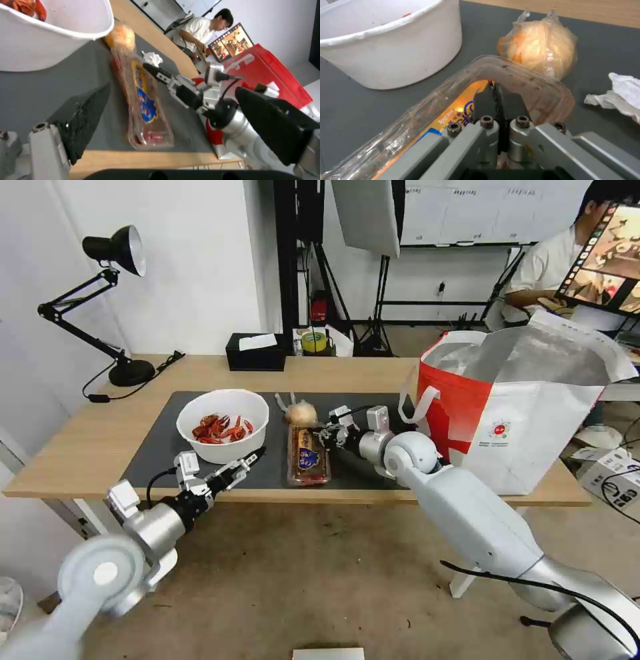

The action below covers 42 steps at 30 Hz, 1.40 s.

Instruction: Pick up the trash from the table and place it into the takeout bag.

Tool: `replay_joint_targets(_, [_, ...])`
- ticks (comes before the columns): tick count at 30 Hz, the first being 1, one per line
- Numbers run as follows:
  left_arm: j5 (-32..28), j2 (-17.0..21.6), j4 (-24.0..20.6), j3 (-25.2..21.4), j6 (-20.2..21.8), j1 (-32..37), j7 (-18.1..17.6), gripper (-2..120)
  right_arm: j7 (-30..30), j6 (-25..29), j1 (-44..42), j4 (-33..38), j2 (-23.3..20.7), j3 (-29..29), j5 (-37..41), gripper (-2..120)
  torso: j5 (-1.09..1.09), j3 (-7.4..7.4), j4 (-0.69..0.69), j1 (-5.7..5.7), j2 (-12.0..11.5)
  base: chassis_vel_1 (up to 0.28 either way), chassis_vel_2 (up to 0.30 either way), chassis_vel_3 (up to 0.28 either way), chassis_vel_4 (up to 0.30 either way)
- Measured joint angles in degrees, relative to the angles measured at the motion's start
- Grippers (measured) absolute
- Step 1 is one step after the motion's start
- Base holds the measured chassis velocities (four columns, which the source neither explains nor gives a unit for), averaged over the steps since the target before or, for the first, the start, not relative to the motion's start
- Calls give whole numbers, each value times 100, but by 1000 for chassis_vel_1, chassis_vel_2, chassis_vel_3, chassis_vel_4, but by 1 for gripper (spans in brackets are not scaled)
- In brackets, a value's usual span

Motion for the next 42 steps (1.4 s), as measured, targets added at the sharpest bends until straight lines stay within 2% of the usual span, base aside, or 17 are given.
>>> replay_joint_targets(7, [20,-216,293,394,-28,-367,-50,100,12,-35,-39,4,-28,10,0,0,0,0,0,0,0,0,0,0,0])
replay_joint_targets(24, [98,-230,291,431,-67,-440,-55,100,28,-87,-48,12,-70,-17,56,0,1,0,0,0,0,0,0,0,0])
replay_joint_targets(42, [181,-289,585,978,-52,-913,-51,100,81,-75,-15,185,-122,78,233,0,1,0,0,0,0,0,0,0,0])
